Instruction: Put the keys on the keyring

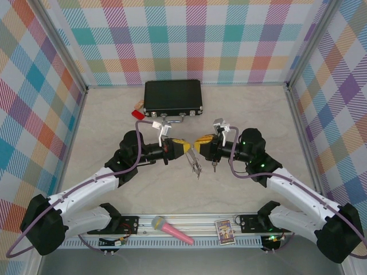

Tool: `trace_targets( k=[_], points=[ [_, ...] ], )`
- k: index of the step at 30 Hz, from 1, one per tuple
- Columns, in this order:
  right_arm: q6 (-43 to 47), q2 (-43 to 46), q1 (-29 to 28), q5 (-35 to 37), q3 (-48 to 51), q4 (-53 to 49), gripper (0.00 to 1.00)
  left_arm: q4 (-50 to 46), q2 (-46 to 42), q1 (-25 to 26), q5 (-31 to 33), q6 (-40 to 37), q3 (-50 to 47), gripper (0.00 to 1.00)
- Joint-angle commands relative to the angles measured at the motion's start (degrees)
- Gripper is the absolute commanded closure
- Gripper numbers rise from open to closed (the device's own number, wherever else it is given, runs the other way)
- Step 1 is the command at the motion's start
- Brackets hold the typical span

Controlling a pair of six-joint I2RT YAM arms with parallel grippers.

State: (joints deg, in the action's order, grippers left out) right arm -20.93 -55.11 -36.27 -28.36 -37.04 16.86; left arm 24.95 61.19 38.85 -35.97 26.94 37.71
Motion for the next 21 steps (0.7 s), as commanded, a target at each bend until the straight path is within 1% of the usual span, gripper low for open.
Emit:
trace_targets(
  k=[1,8,12,16,21],
  points=[
    [1.06,2.93,0.49,4.33,1.43,-0.83,0.74,1.95,-1.74,-0.10,-1.04,-1.14,0.79,1.00],
    [1.62,3.88,0.76,4.63,1.78,-2.45,0.72,2.12,-1.11,-0.09,-1.29,-0.99,1.30,1.00],
    [2.29,3.54,0.76,3.17,1.38,-2.48,0.72,2.08,-0.85,-0.15,-1.57,-0.66,1.57,1.00],
    [3.32,2.93,0.76,-0.07,0.83,-2.12,0.72,1.40,-0.55,-0.10,-2.21,-0.82,1.89,1.00],
    [3.66,1.26,0.75,-7.56,-0.98,-1.70,0.74,0.91,-0.13,-0.09,-2.81,-1.05,2.18,1.00]
  ],
)
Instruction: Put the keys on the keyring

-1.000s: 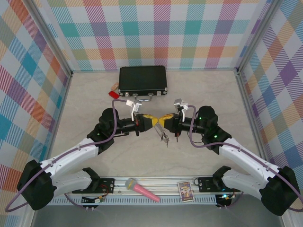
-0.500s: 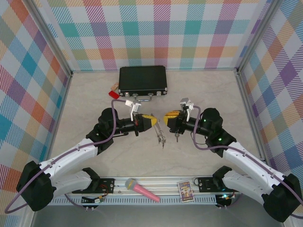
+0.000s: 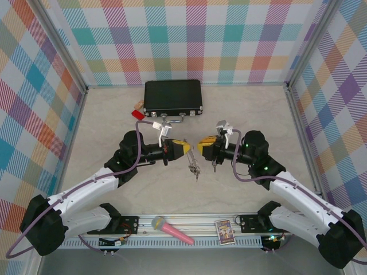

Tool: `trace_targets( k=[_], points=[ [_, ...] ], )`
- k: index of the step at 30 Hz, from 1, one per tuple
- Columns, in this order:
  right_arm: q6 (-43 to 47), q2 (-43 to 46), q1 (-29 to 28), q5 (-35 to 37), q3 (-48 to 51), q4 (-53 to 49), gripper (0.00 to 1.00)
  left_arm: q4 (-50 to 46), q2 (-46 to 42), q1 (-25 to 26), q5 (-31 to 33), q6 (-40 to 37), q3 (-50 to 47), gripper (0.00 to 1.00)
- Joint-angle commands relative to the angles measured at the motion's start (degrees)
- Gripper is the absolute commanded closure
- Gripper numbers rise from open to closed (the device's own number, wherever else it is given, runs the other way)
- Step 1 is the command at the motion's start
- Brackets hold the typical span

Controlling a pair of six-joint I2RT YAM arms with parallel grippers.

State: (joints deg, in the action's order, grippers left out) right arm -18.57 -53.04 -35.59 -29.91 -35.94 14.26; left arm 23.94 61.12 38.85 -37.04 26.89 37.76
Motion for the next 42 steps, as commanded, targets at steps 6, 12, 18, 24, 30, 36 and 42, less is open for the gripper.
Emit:
trace_targets(
  k=[6,12,18,24,30,36,42],
  points=[
    [1.39,-4.50,0.08,-10.69,-4.51,0.35,0.77,2.14,0.32,-0.14,-2.76,-0.75,2.26,1.00],
    [1.53,-7.01,0.00,-12.91,-5.89,-0.29,0.85,1.56,0.14,-0.09,-3.28,-0.91,2.45,1.00],
    [2.85,-7.72,0.00,-13.87,-7.06,-3.09,0.92,-0.29,0.46,-0.14,-4.63,-2.04,3.39,1.00],
    [6.26,-7.10,0.01,-13.48,-8.35,-8.75,0.97,-6.14,0.42,-0.14,-5.10,-5.03,5.65,1.00],
    [4.57,-7.79,0.00,-14.18,-7.72,-7.01,1.00,-6.26,1.09,-0.18,-5.72,-4.93,6.11,1.00],
    [-2.13,-8.31,0.25,-12.13,-4.62,2.32,1.00,-0.48,0.50,-0.13,-4.75,-1.39,3.27,0.83],
    [-5.17,-7.93,0.38,-10.69,-3.08,7.09,1.00,7.07,0.18,-0.16,-3.45,3.13,-0.59,0.81]
  ],
)
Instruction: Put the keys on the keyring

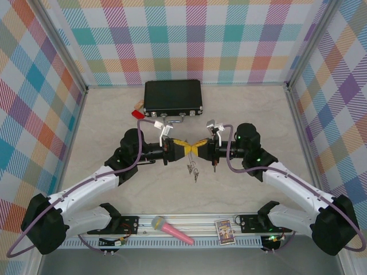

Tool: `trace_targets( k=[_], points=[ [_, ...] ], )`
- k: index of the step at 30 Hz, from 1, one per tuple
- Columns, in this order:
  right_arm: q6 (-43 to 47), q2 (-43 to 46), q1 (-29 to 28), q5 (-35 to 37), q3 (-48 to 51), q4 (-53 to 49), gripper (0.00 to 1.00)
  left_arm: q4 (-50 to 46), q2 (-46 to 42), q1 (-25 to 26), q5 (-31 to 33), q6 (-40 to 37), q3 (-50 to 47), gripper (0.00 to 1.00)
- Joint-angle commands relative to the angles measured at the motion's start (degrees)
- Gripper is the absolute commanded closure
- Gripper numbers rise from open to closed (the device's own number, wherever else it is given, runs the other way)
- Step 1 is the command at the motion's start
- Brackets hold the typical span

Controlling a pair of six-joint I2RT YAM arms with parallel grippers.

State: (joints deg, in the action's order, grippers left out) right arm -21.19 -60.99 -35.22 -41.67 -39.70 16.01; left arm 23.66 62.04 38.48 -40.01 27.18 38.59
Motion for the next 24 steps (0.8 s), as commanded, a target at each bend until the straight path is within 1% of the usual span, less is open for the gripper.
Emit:
trace_targets(
  k=[1,7,10,12,18,24],
  points=[
    [-2.54,0.15,0.02,1.08,0.68,5.47,1.00,8.36,-0.79,0.27,-0.34,3.29,-1.86,0.80],
    [-3.41,0.74,0.15,1.90,1.41,6.29,1.00,10.52,-0.93,0.31,0.01,4.50,-3.08,0.80],
    [-3.55,1.21,0.42,2.30,1.86,6.69,1.00,8.85,-1.91,0.19,1.25,3.41,-3.39,0.77],
    [-3.72,1.44,0.50,2.34,1.99,6.61,1.00,7.31,-2.88,0.19,2.34,2.55,-3.51,0.72],
    [-3.86,1.73,0.76,2.47,2.54,7.16,1.00,4.60,-4.71,0.15,5.80,1.27,-3.87,0.70],
    [-3.86,2.06,0.81,2.56,2.53,7.33,1.00,8.14,-1.29,0.10,1.47,4.32,-3.53,0.70]
  ],
)
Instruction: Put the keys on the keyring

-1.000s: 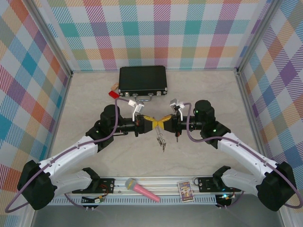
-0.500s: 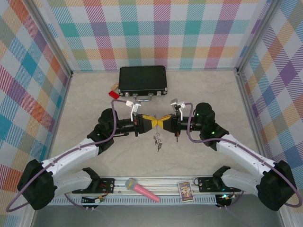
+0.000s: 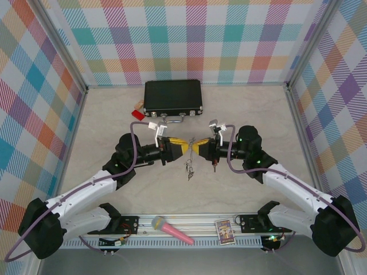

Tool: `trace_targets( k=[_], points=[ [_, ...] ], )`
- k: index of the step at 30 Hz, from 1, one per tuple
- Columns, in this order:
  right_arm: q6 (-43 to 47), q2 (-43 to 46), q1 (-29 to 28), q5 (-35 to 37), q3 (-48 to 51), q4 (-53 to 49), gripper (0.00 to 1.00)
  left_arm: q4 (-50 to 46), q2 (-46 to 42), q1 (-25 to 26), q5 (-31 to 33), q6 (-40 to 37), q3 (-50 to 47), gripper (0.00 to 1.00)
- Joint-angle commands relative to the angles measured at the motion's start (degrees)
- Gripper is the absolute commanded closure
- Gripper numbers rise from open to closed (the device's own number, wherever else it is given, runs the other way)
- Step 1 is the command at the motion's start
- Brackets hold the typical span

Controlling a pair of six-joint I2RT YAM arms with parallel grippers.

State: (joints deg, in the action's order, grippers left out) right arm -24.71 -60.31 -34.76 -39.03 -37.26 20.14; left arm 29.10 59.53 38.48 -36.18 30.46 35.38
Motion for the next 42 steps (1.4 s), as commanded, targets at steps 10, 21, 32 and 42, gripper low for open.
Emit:
trace_targets(
  k=[10,21,32,42],
  points=[
    [-0.84,1.52,0.47,-0.39,0.19,4.07,1.00,8.22,4.32,0.10,-4.19,4.66,-0.91,0.69],
    [-0.96,0.99,0.57,-0.35,0.16,4.45,1.00,11.30,5.41,0.10,-7.40,6.92,-1.18,0.77],
    [-0.93,1.06,1.05,0.09,0.77,4.34,1.00,11.63,2.83,0.10,-7.14,6.86,-2.32,0.83],
    [-1.13,0.85,1.04,-1.21,0.95,4.82,1.00,10.71,2.66,0.10,-6.03,6.48,-2.11,1.00]
  ],
)
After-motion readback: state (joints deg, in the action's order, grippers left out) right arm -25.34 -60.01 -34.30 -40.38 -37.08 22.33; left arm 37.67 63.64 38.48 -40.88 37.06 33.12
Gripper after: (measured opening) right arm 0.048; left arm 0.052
